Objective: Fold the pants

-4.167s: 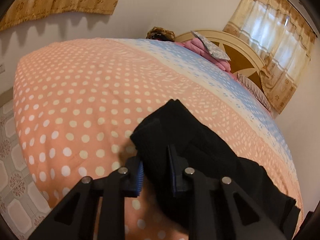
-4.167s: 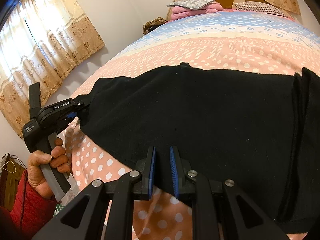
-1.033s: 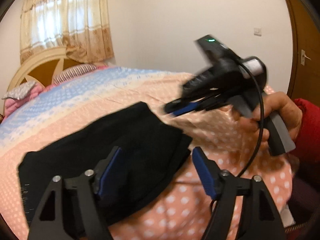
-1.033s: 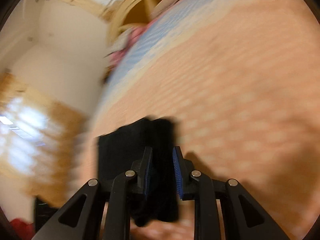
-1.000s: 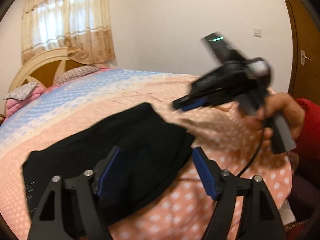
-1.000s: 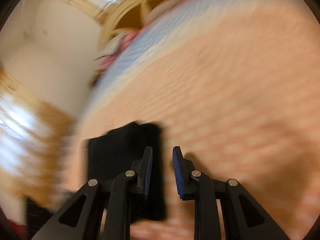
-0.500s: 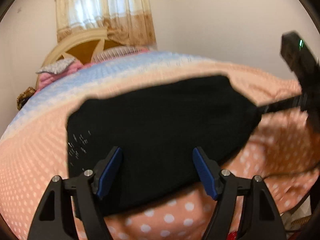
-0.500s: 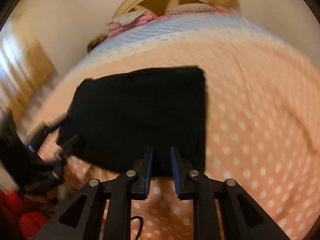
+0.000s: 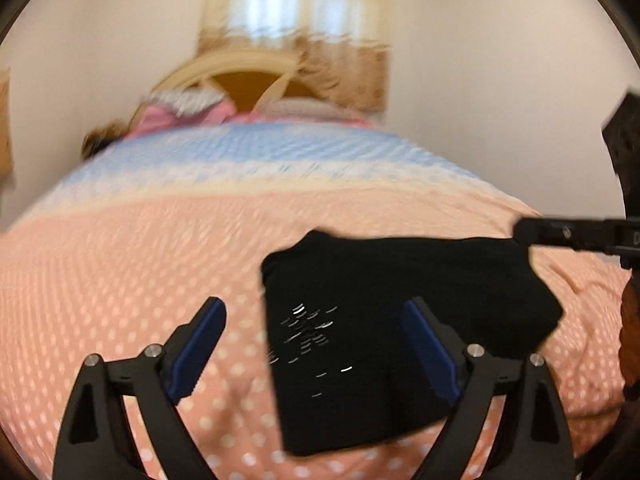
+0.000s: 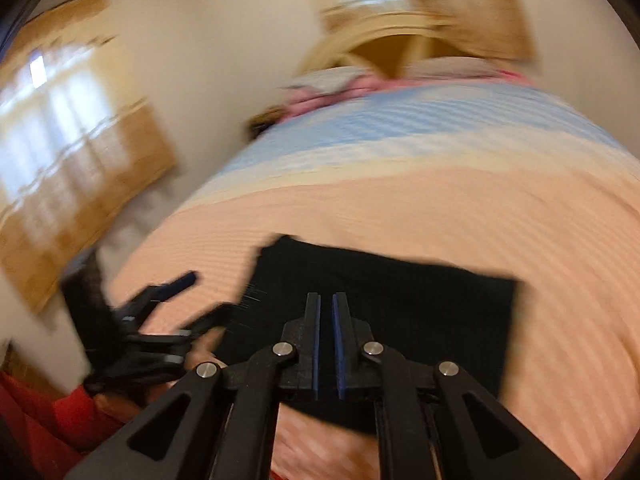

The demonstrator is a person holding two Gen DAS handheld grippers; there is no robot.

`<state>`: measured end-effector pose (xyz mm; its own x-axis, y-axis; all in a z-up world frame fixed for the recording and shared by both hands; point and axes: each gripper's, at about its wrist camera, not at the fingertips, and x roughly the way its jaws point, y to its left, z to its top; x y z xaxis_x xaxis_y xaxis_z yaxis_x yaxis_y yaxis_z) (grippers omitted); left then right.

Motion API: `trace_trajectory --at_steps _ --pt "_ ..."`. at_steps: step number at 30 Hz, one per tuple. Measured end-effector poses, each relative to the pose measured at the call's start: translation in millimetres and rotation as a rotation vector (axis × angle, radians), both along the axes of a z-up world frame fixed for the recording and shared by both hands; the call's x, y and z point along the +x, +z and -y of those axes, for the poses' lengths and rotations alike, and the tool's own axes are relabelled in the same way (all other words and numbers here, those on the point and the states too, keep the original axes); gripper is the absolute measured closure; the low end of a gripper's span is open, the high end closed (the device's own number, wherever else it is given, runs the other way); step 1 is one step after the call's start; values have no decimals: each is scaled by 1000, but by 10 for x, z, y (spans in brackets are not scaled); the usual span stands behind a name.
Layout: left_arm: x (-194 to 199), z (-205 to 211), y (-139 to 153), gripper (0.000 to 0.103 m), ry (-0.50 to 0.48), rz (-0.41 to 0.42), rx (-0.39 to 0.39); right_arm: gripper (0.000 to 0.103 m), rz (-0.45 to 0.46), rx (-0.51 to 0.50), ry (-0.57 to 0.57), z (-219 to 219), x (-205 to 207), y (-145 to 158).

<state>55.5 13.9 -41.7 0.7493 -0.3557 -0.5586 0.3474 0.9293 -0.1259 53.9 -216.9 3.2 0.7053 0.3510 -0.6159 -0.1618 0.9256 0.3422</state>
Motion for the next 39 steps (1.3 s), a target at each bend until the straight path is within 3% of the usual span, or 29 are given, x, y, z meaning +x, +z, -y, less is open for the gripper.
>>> trace_trajectory --at_steps 3,5,7,8,10,12,13,16,21,24,26,29,34,39 --pt "101 -37 -235 12 13 -105 -33 97 -21 -73 152 -571 570 -48" --pt "144 -74 -381 13 7 -178 -83 97 -97 -38 227 -821 842 -162" --pt "195 -85 -575 31 -14 -269 -164 97 -169 -23 285 -1028 1074 -330" --pt "209 -79 -624 44 -33 -298 -202 97 -186 -64 303 -1148 1185 -408" --pt "170 -55 -630 48 -35 -261 -215 97 -244 -175 301 -1326 1368 -601" --pt "151 16 -607 63 -42 -222 -168 97 -337 -233 265 -1327 1516 -824" --pt "147 23 -612 64 -38 -220 -167 99 -409 -220 244 -1294 1613 -991" --pt "126 113 -599 67 -35 -195 -143 102 -479 -135 213 -1267 1798 -1131" --pt "55 247 -564 70 -44 -162 -89 103 -504 -133 181 -1277 2098 -1227" --pt "-61 227 -556 69 -69 -142 -73 103 -451 -65 165 -1159 2241 -1072" --pt "-141 231 -555 69 -85 -124 -37 100 -339 48 132 -850 2117 -794" --pt "-226 214 -536 66 -100 -117 -16 100 -241 170 115 -438 1786 -488" --pt "-316 133 -396 57 -103 -84 35 100 -163 96 -8 85 922 -335" --pt "-311 53 -103 37 -61 52 29 100 -109 7 -222 616 -20 -295"
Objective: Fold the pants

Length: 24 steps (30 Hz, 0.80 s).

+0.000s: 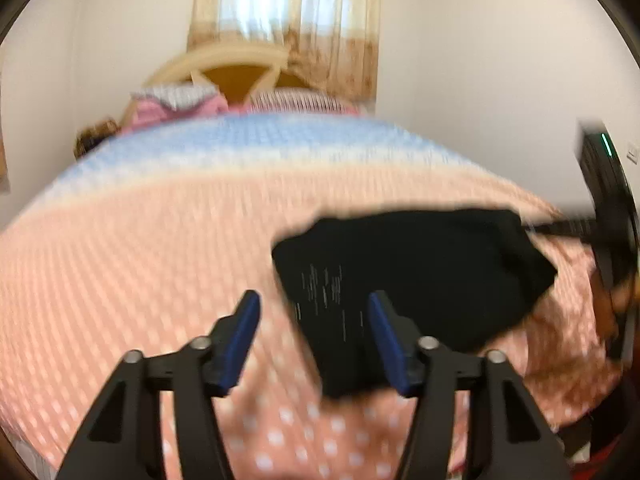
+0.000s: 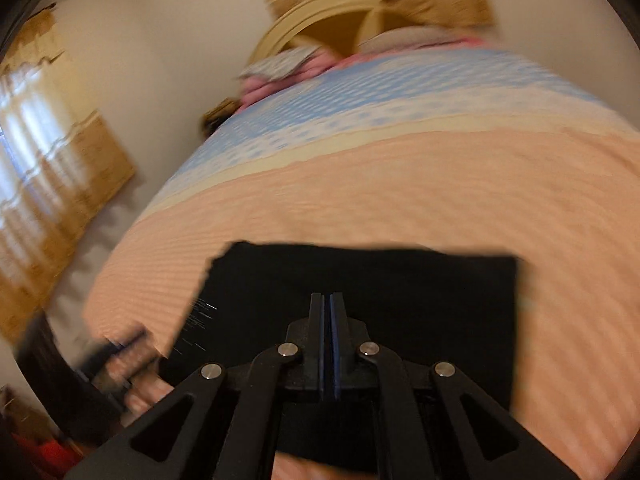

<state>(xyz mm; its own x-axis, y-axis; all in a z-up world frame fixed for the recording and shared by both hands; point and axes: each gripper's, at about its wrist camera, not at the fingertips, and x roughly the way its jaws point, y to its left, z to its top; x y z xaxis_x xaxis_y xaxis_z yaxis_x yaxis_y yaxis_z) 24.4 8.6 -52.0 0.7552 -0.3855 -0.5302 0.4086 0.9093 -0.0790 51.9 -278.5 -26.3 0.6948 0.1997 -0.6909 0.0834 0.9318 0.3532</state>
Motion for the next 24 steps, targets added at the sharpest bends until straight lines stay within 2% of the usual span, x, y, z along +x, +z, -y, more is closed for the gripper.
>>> trace_trajectory --at_steps 3,5,7,9,10,12,19,24 --pt "47 203 57 35 -22 68 6 100 -32 -7 -60 205 -331 -161" --pt "154 426 14 35 -47 76 38 100 -58 25 -78 287 -427 -316" --pt "364 610 -68 35 -60 -1 63 100 -23 80 -90 389 -503 -384" --pt "579 778 -279 35 -53 -143 88 100 -27 103 -96 398 -510 -409" --pt "534 789 -308 35 -40 -169 92 100 -32 119 -109 410 -519 -413" --pt "462 790 -292 35 -13 -164 83 100 -42 128 -122 352 -512 -412" --pt "218 717 -159 35 26 -130 114 100 29 11 -188 207 -573 -194" --pt "302 688 -150 35 65 -147 136 100 -33 -54 -210 142 -562 -315"
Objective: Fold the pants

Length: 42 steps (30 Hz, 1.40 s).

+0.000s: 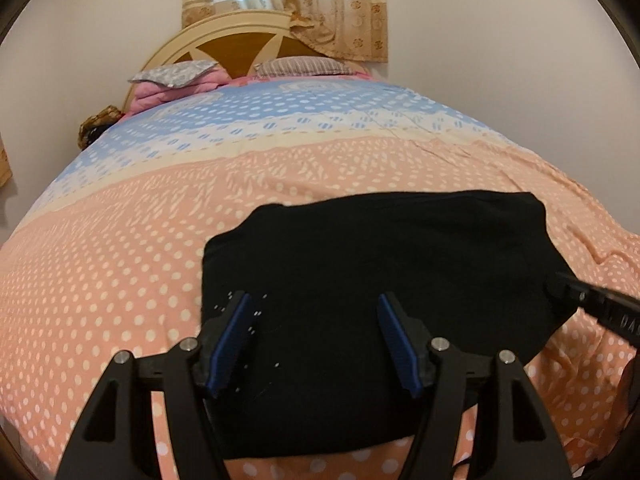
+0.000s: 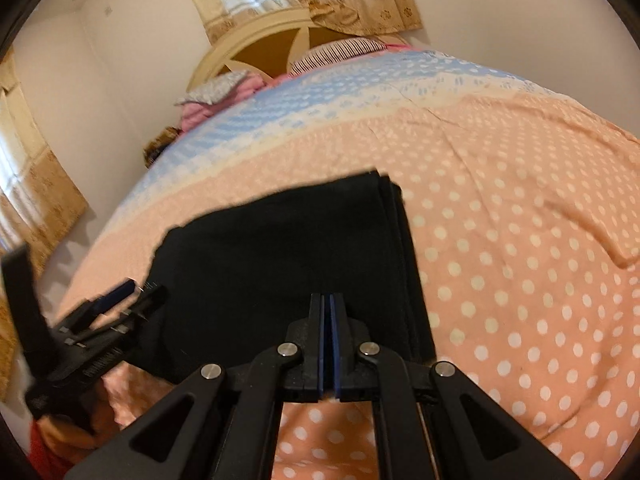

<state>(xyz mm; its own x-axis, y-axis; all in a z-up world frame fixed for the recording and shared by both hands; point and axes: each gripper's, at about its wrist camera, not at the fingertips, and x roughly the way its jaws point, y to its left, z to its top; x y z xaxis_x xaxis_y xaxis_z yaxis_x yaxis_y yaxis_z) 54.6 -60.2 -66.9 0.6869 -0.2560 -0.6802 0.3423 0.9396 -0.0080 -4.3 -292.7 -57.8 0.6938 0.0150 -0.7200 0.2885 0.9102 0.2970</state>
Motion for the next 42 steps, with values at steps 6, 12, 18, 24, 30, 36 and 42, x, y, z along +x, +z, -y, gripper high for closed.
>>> trace_trajectory --at_steps 6,12,18,24,30,36,42 --pt "46 -5 -49 35 23 -30 15 100 -17 -38 -8 -14 9 -106" --pt "34 1 -57 35 25 -33 25 100 -98 -118 -17 -64 269 -112" --pt "48 -42 -73 30 33 -39 14 100 -65 -84 -28 -28 171 -113" --pt "83 -66 -117 28 36 -59 2 100 -2 -36 -36 18 40 -103" --pt "102 -123 -114 19 24 -50 -25 99 39 95 -36 134 -62 -108" --pt "263 -425 -100 8 73 -69 -161 74 149 265 -88 416 -274 -63" --pt "374 -591 -125 8 118 -94 -222 31 203 221 -141 490 -249 36"
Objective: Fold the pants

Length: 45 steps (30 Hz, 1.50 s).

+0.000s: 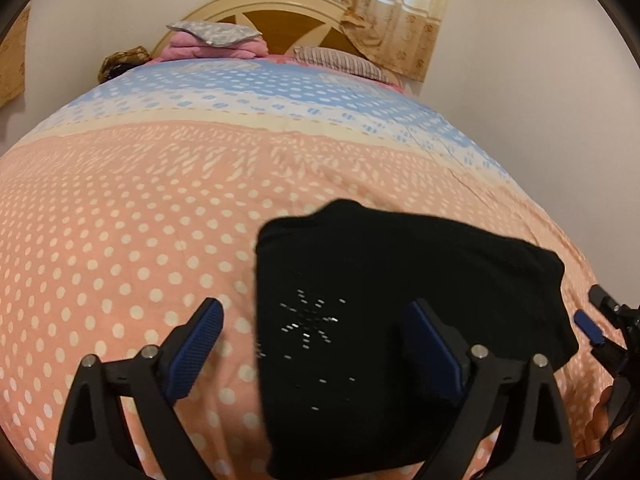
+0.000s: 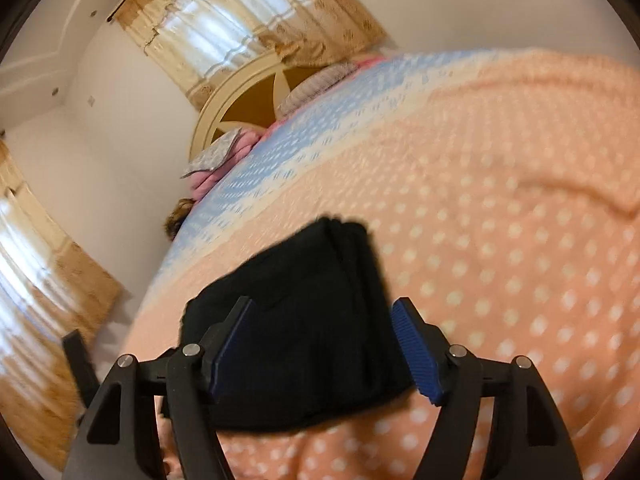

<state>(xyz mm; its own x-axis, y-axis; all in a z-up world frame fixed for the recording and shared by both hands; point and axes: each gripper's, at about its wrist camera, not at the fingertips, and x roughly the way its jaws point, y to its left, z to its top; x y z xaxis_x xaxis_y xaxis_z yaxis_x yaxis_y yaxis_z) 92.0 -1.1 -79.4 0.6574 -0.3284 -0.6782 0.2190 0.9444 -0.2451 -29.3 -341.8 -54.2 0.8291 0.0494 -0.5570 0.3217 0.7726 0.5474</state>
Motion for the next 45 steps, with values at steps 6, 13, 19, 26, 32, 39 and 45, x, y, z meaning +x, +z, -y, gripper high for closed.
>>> trace_trajectory --at_steps 6,13,19,26,32,39,45 --pt "77 -64 -101 8 24 -38 -23 31 -76 11 9 122 123 -155" --pt "98 -14 -326 8 -18 -151 -121 31 -121 21 72 -23 222 -347" --pt "110 -51 -360 9 -65 -209 -225 42 -156 -34 127 -204 273 -321" --pt "77 -76 -319 33 -73 -209 -239 60 -152 29 133 -106 197 -383" --pt "102 -268 -311 75 -21 -214 -302 63 -162 -35 139 -192 234 -355" --pt "-45 -54 -123 86 -54 -90 -147 69 -175 -153 131 -352 275 -263" --pt "-47 -106 80 86 -71 -38 -152 72 -129 -180 130 -383 250 -21"
